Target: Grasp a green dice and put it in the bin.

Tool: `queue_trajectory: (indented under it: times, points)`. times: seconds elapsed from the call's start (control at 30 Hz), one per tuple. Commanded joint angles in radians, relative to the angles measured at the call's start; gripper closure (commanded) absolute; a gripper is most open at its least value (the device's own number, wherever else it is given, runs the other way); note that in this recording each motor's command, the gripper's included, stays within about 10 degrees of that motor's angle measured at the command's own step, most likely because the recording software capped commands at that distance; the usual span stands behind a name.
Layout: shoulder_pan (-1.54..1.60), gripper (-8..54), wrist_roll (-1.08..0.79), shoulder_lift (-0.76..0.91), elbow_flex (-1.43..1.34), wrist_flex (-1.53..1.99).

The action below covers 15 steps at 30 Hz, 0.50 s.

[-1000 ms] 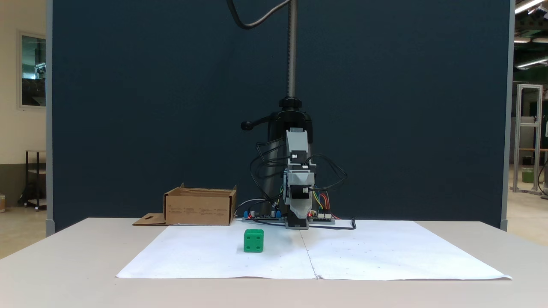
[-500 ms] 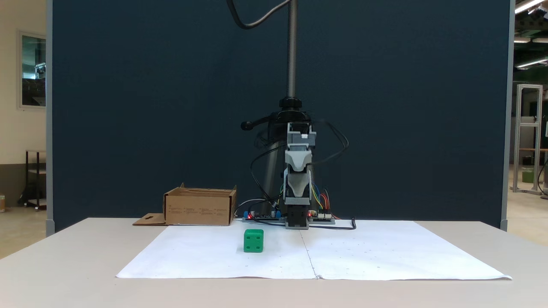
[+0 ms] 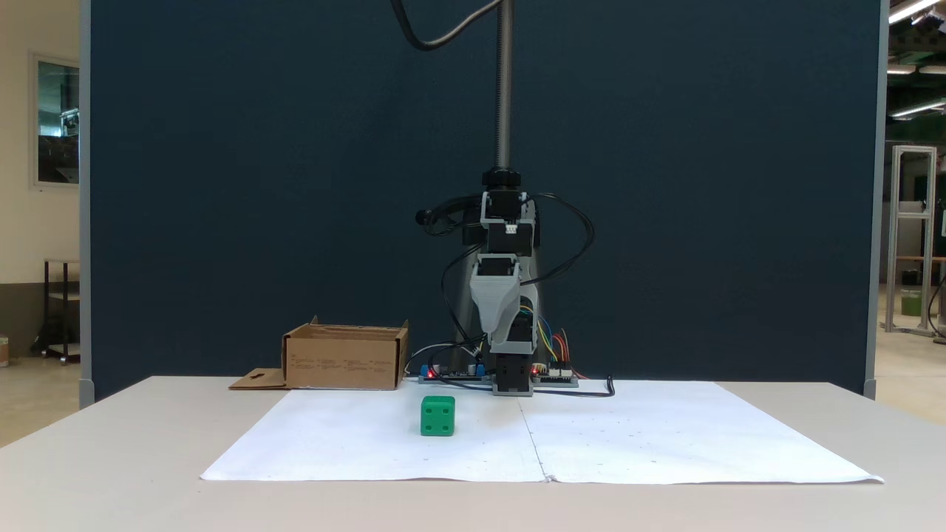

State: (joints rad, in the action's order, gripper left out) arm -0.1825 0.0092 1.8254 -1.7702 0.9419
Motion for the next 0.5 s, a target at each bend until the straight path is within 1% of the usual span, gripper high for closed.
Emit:
queue_trajectory:
  times: [0.0, 0.13, 0.27, 0.47]
  points:
    - [-0.026, 4.7, -0.031, -0.029, 0.074, 0.046]
    - [-0.04, 4.5, -0.1, -0.127, 0.141, 0.046]
    - [-0.061, 2.2, -0.156, -0.204, 0.218, 0.046]
    - [-0.078, 2.5, -0.268, -0.299, 0.299, 0.081]
